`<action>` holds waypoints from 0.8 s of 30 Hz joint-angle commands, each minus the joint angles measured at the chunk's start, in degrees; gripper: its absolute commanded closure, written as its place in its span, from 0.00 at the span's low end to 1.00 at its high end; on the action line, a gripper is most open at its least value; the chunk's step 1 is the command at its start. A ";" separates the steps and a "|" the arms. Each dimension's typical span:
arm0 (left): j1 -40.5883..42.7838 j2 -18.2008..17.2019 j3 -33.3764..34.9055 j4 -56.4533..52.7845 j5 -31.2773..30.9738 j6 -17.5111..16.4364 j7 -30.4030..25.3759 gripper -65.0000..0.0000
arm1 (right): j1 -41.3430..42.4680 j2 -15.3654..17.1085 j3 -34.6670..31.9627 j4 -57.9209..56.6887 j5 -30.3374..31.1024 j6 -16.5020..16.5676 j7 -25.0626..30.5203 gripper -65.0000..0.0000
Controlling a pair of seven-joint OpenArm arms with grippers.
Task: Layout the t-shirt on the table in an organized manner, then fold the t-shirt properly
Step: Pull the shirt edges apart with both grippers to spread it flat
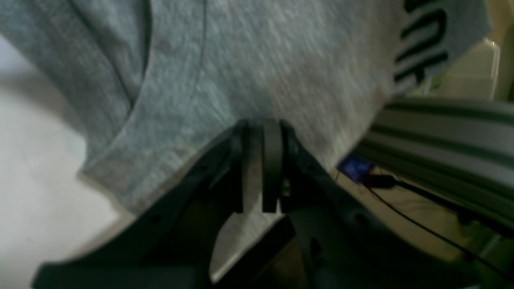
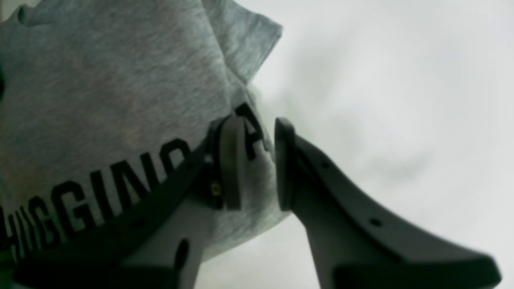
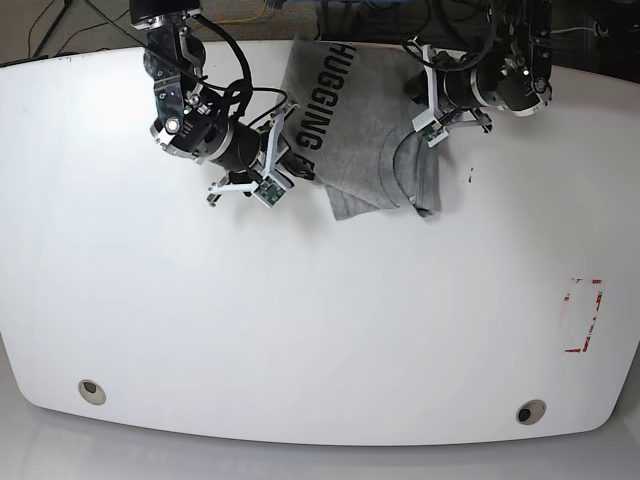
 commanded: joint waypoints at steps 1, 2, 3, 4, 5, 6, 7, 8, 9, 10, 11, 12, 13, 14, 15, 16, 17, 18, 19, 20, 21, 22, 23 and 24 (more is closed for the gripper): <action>-2.00 0.27 -0.02 -0.70 2.50 -0.08 -0.50 0.94 | 0.31 0.09 0.24 1.08 0.69 0.04 1.34 0.80; -3.23 0.27 -0.02 -1.22 3.38 -0.08 -0.50 0.94 | 0.31 0.09 0.24 1.17 0.86 0.04 1.34 0.80; -4.64 0.27 0.07 -1.93 4.35 -0.08 -0.50 0.94 | 0.31 0.09 0.24 1.26 1.04 0.04 1.34 0.80; -5.69 0.27 0.42 -2.63 4.87 -0.08 -0.50 0.94 | 0.31 0.09 0.24 1.26 1.04 0.04 1.34 0.80; -7.89 0.18 1.22 -4.57 5.75 -0.08 -0.50 0.94 | 0.23 0.09 0.24 1.35 1.04 0.04 1.34 0.80; -8.42 0.09 1.57 -5.36 5.93 -0.08 -0.50 0.94 | 0.23 0.09 0.24 1.35 1.04 0.04 1.34 0.80; -10.79 -0.09 2.45 -7.91 6.46 -0.08 -0.50 0.94 | 0.23 0.09 0.24 1.35 0.95 0.04 1.34 0.80; -12.99 -0.09 3.06 -9.93 6.72 -0.08 -0.50 0.94 | 0.23 0.09 0.24 1.35 0.77 0.04 1.34 0.80; -14.75 -0.09 3.59 -12.04 6.81 -0.08 -0.59 0.94 | 0.23 0.09 0.24 1.35 0.69 0.04 1.34 0.80; -16.95 -0.09 4.03 -14.32 6.81 -0.08 -0.59 0.94 | 0.23 0.09 0.24 1.35 0.69 0.04 1.34 0.80; -18.62 -0.09 4.38 -16.08 6.81 -0.08 -0.59 0.94 | 0.31 0.09 0.24 1.44 0.86 0.04 1.34 0.81; -20.73 -0.09 4.73 -18.37 6.72 -0.08 -0.59 0.94 | 0.31 0.09 0.24 1.44 1.04 0.04 1.34 0.81; -21.96 0.00 4.91 -19.60 6.72 -0.08 -0.59 0.94 | 0.31 0.09 0.24 1.44 1.04 0.04 1.34 0.81; -23.89 0.00 5.35 -21.27 6.72 -0.08 -0.59 0.94 | 0.31 0.09 0.24 1.44 1.04 0.04 1.34 0.81; -25.03 0.09 5.70 -22.41 6.72 -0.08 -0.59 0.94 | 0.31 0.09 0.24 1.44 0.95 0.04 1.34 0.81; -26.18 0.09 5.96 -23.03 6.72 -0.08 -0.59 0.94 | 0.40 0.09 0.24 1.44 0.86 0.04 1.34 0.81; -26.88 0.09 6.05 -23.11 6.72 -0.08 -0.59 0.94 | 0.40 0.09 0.24 1.44 0.77 0.04 1.34 0.81; -27.85 0.18 6.31 -22.94 6.72 -0.08 -0.59 0.94 | 0.40 0.09 0.24 1.44 0.69 0.04 1.34 0.81; -28.20 0.18 6.40 -22.76 6.72 -0.08 -0.59 0.94 | 0.49 0.09 0.24 1.44 0.60 0.04 1.34 0.81; -28.90 0.18 6.49 -22.15 6.63 -0.08 -0.41 0.94 | 0.58 0.09 0.24 1.35 0.60 0.04 1.34 0.81; -29.17 0.18 6.49 -21.80 6.63 -0.08 -0.32 0.94 | 0.58 0.09 0.24 1.26 0.60 0.04 1.34 0.81; -29.69 0.27 6.49 -20.48 6.63 -0.08 0.12 0.94 | 0.67 0.18 0.24 1.17 0.60 0.04 1.43 0.81; -29.87 0.27 6.49 -20.04 6.63 -0.08 0.38 0.94 | 0.67 0.27 0.24 1.17 0.60 0.04 1.43 0.81; -30.13 0.27 6.31 -18.81 6.63 -0.08 1.35 0.94 | 0.75 0.36 0.24 1.00 0.60 0.04 1.52 0.81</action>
